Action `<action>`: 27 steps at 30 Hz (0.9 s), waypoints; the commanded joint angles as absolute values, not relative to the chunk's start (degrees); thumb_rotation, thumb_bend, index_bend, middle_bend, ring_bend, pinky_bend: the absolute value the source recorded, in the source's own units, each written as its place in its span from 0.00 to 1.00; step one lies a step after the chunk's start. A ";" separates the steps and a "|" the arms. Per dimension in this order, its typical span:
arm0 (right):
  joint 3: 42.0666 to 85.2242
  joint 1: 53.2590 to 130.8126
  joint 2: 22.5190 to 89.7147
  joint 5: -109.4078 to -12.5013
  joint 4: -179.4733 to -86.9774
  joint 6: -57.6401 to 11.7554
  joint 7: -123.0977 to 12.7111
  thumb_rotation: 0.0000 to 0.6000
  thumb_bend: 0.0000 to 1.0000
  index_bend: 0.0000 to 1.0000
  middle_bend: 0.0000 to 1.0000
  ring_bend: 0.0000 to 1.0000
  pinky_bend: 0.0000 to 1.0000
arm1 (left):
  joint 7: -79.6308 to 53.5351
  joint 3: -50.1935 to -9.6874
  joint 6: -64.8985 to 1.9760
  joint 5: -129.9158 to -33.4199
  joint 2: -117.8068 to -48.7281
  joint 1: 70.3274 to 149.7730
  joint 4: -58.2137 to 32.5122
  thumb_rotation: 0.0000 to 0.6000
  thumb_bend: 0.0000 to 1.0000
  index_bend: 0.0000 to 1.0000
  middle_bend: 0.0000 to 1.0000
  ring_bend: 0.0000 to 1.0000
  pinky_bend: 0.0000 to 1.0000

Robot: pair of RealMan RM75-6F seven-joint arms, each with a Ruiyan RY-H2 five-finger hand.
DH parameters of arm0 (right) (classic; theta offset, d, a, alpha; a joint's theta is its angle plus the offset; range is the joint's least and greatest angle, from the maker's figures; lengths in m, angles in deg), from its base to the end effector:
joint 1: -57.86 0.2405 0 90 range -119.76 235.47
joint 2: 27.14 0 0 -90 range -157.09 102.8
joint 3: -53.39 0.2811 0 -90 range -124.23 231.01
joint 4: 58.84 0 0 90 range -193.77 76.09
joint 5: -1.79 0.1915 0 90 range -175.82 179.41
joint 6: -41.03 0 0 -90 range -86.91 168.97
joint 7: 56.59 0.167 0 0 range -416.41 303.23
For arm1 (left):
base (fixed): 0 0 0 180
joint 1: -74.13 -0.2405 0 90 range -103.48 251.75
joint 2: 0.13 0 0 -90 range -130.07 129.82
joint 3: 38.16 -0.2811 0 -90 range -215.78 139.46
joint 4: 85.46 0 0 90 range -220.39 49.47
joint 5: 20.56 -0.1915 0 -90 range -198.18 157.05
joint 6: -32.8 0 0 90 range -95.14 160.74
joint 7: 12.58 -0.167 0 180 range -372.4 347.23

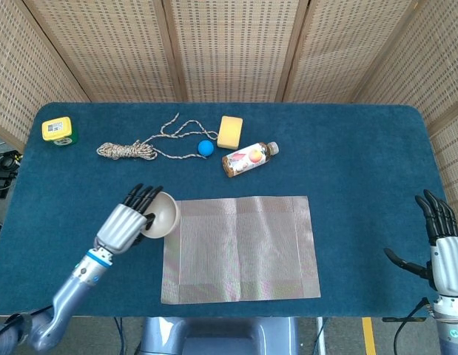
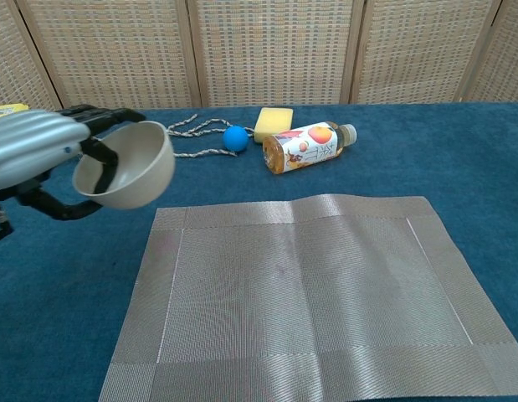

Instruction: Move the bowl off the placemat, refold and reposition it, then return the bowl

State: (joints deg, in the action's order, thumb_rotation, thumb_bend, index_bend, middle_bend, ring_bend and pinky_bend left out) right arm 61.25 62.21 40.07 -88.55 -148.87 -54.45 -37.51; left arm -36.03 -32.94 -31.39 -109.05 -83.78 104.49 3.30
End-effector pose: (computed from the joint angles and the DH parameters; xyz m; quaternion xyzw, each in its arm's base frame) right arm -0.3015 -0.2122 0.2096 0.4958 -0.3860 0.5765 0.5224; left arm -0.1854 0.3099 0.0249 -0.7871 -0.2305 -0.3850 0.4232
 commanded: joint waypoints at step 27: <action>63.06 62.43 38.21 -83.99 -146.81 -51.23 -29.77 1.00 0.22 0.00 0.00 0.00 0.00 | -60.72 -27.11 -15.25 -85.33 -107.56 123.96 -3.55 1.00 0.45 0.67 0.00 0.00 0.00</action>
